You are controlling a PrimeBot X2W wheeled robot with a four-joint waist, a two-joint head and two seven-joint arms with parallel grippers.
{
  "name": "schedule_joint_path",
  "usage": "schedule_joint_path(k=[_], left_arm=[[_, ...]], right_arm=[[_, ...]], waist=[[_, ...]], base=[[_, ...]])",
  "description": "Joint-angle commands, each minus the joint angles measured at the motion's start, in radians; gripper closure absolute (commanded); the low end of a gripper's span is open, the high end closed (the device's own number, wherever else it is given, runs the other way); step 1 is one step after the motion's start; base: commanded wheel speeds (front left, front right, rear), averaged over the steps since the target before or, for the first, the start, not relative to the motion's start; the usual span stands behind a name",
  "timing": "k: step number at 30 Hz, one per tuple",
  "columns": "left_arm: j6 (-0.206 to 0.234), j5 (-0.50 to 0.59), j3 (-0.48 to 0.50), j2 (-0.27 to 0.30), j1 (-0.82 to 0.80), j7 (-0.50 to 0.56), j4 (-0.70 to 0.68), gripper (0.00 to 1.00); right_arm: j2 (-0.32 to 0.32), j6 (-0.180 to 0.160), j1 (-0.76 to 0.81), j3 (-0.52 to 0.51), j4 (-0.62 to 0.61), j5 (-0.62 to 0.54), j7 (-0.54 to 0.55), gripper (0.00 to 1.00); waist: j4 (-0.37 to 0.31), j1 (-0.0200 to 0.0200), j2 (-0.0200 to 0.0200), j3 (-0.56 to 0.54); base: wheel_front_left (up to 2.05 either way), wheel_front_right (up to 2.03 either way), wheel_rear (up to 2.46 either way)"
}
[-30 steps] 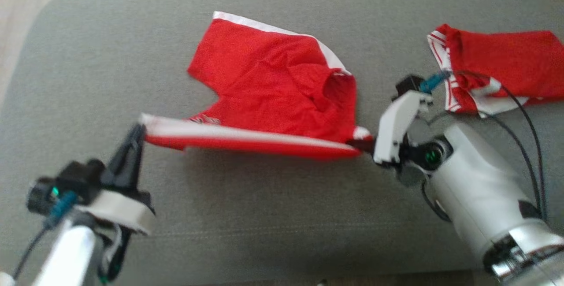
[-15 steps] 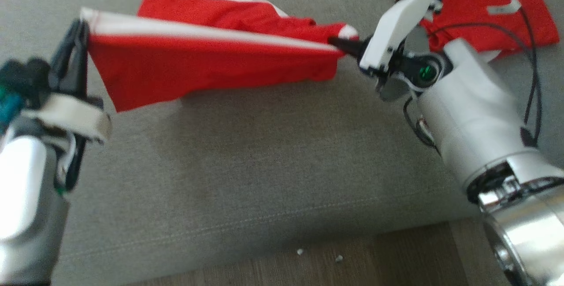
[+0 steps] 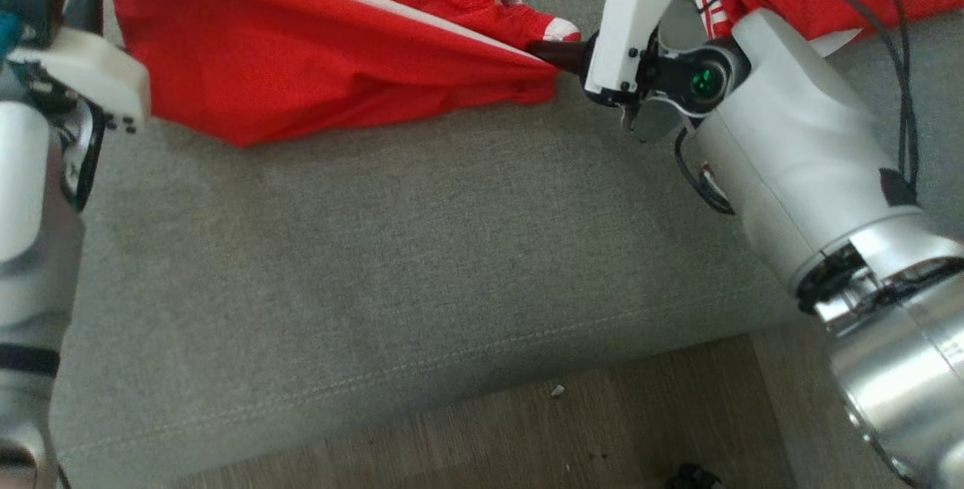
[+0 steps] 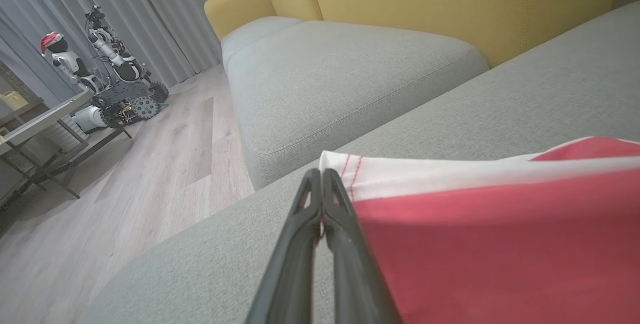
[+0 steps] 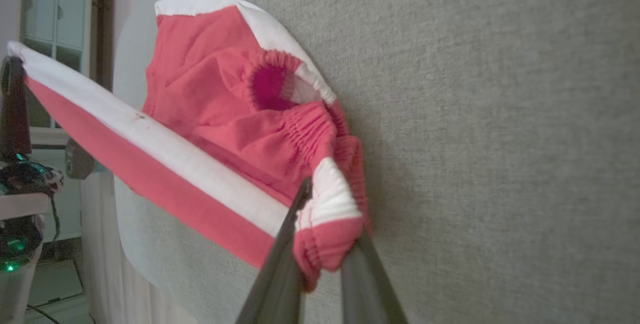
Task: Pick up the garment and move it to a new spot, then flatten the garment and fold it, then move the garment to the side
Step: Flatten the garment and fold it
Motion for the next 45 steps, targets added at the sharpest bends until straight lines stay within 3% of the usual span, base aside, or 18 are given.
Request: schedule_joint_path(k=[1,8,16,17,18,25,26,27,35,40,45], left_arm=[[0.014,0.009,0.039,0.049,-0.074,-0.013,-0.003,1.00],[0.015,0.042,0.005,0.034,-0.195,-0.030,0.109,1.00],[0.013,0.068,-0.031,0.019,-0.278,-0.033,0.197,1.00],[0.014,0.071,-0.035,0.016,-0.286,-0.033,0.205,1.00],[0.015,0.072,-0.039,0.013,-0.292,-0.033,0.214,1.00],[0.026,0.071,-0.051,0.007,-0.320,-0.033,0.276,1.00],[0.032,0.070,-0.050,0.006,-0.324,-0.033,0.280,0.08],[0.036,0.070,-0.051,0.007,-0.326,-0.033,0.281,0.00],[0.054,0.061,-0.053,0.009,-0.346,-0.033,0.287,0.00],[0.066,0.046,-0.043,0.014,-0.342,-0.033,0.259,0.00],[0.073,-0.003,-0.002,0.013,-0.296,-0.033,0.168,0.00]], right_arm=[[0.009,0.006,-0.038,0.011,-0.011,0.007,0.007,1.00],[0.009,0.006,-0.108,0.040,0.003,0.026,0.037,1.00],[0.009,0.006,-0.143,-0.019,0.003,-0.071,0.036,1.00],[0.009,0.006,-0.147,-0.035,0.003,-0.085,0.029,0.67],[0.009,0.006,-0.151,-0.049,0.003,-0.102,0.016,0.00],[0.009,0.006,-0.154,-0.197,0.004,-0.164,-0.069,0.00],[0.009,0.006,-0.157,-0.211,0.004,-0.162,-0.076,0.00],[0.009,0.006,-0.159,-0.225,0.004,-0.160,-0.087,0.00],[0.009,0.006,-0.198,-0.273,0.004,-0.140,-0.255,0.00],[0.009,0.006,-0.215,-0.212,-0.003,-0.113,-0.355,0.00],[0.009,0.006,-0.175,-0.132,-0.084,-0.112,-0.504,0.00]], waist=[[-0.002,-0.0002,0.0000,0.009],[-0.002,-0.0002,0.0000,0.037],[-0.007,-0.0002,0.0000,0.069],[-0.007,-0.0002,0.0000,0.074],[-0.007,-0.0002,0.0000,0.078],[-0.008,-0.0002,0.0000,0.102],[-0.008,-0.0002,0.0000,0.104],[-0.009,-0.0002,0.0000,0.105],[-0.014,-0.0002,0.0000,0.109],[-0.015,-0.0002,0.0000,0.096],[-0.010,-0.0002,0.0000,0.059]], base=[[0.00,0.00,0.00],[0.00,0.00,0.00],[0.00,0.00,0.00],[0.00,0.00,0.00],[0.00,0.00,0.00],[0.00,0.00,0.00],[0.00,0.00,0.00],[0.00,0.00,0.00],[0.00,0.00,0.00],[0.00,0.00,0.00],[0.00,0.00,0.00]])
